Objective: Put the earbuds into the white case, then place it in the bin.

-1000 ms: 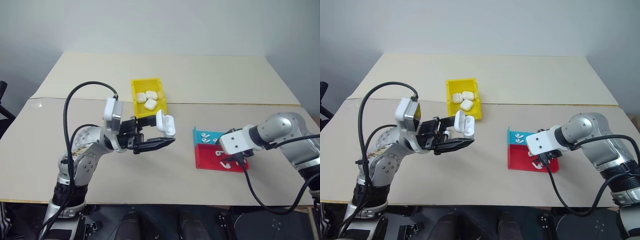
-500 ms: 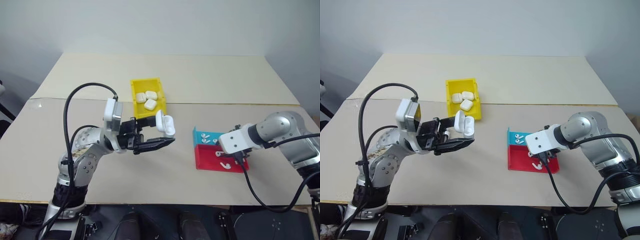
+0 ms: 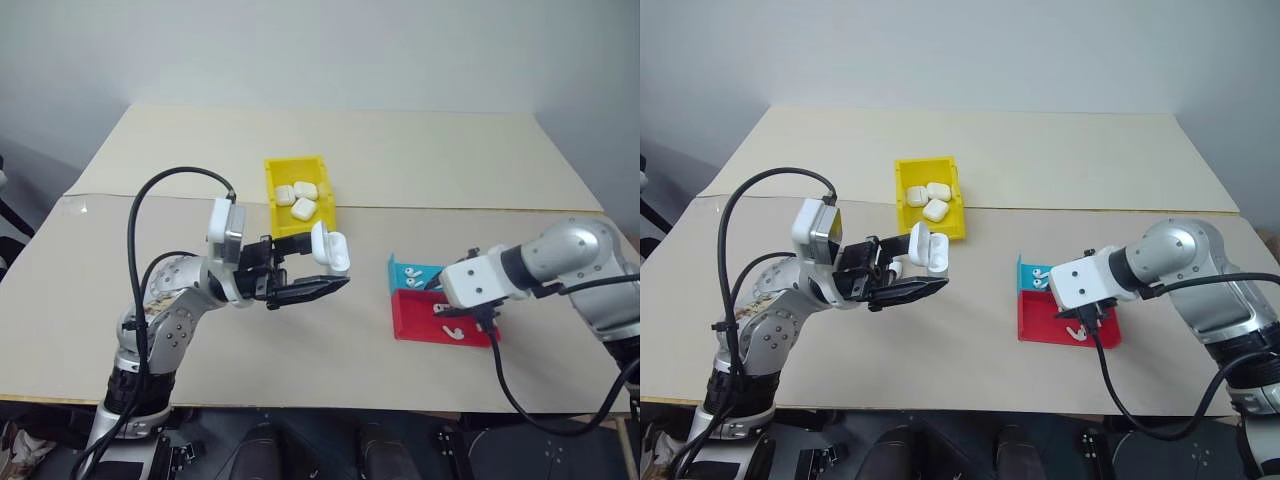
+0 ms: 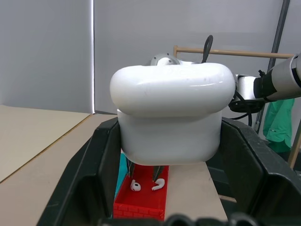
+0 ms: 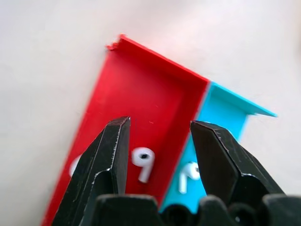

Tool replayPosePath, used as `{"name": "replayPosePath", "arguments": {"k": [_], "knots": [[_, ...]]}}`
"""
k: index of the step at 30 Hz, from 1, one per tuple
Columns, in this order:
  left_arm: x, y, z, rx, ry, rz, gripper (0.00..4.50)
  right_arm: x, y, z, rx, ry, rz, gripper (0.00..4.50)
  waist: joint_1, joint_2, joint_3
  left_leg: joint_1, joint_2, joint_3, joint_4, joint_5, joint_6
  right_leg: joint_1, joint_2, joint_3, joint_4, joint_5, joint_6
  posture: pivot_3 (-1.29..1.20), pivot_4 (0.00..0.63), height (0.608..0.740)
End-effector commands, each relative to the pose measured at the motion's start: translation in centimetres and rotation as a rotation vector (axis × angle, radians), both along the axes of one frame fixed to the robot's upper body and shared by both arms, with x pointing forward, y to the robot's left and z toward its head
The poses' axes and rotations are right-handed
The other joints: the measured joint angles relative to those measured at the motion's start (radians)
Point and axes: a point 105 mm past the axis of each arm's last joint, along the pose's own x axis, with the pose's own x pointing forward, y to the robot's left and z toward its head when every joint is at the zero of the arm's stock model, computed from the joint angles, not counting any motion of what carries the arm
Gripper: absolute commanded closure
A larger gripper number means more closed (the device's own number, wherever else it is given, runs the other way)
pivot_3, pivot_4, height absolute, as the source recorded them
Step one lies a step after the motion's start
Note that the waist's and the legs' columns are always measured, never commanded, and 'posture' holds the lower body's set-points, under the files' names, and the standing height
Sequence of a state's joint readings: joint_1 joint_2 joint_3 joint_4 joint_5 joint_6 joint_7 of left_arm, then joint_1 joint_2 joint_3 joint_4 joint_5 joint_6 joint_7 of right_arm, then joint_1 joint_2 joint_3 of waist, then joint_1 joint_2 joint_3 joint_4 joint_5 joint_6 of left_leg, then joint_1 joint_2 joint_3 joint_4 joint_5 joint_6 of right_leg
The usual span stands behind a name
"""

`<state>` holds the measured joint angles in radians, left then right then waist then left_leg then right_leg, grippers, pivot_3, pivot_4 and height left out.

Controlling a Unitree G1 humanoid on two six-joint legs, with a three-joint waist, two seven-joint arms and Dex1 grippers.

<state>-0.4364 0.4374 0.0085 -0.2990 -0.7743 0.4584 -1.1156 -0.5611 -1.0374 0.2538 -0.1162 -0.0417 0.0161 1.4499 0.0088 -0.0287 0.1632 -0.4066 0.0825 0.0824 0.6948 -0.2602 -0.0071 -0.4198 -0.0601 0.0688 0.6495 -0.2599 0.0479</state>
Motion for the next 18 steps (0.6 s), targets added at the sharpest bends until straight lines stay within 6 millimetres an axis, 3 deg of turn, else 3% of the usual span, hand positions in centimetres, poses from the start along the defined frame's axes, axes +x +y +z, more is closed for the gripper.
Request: {"name": "replayPosePath", "arguments": {"k": [1, 8, 18], "knots": [[-0.6, -0.2, 1.0, -0.018, -0.055, -0.013, 1.7, 0.4, -1.0, -0.6, -0.066, -0.037, -0.016, 2.03, 0.0, 0.0, 0.0, 0.0, 0.0, 0.0, 0.0, 0.0, 0.0, 0.0, 0.0, 0.0, 0.0, 0.0, 0.0, 0.0, 0.15, 0.74], [-0.6, -0.1, 1.1, -0.014, -0.06, -0.006, 1.7, 1.5, -1.7, -1.3, -0.111, -0.073, -0.041, 2.03, -0.001, 0.0, 0.0, 0.0, 0.0, 0.0, 0.0, 0.0, 0.0, 0.0, 0.0, 0.0, 0.0, 0.0, 0.0, 0.0, 0.15, 0.74], [-0.7, -0.1, 1.1, -0.011, -0.059, -0.006, 1.7, 1.1, -1.6, -2.2, -0.124, -0.018, -0.047, 2.03, 0.0, 0.0, 0.0, 0.0, 0.0, 0.0, 0.0, 0.0, 0.0, 0.0, 0.0, 0.0, 0.0, 0.0, 0.0, 0.0, 0.15, 0.74]]}}
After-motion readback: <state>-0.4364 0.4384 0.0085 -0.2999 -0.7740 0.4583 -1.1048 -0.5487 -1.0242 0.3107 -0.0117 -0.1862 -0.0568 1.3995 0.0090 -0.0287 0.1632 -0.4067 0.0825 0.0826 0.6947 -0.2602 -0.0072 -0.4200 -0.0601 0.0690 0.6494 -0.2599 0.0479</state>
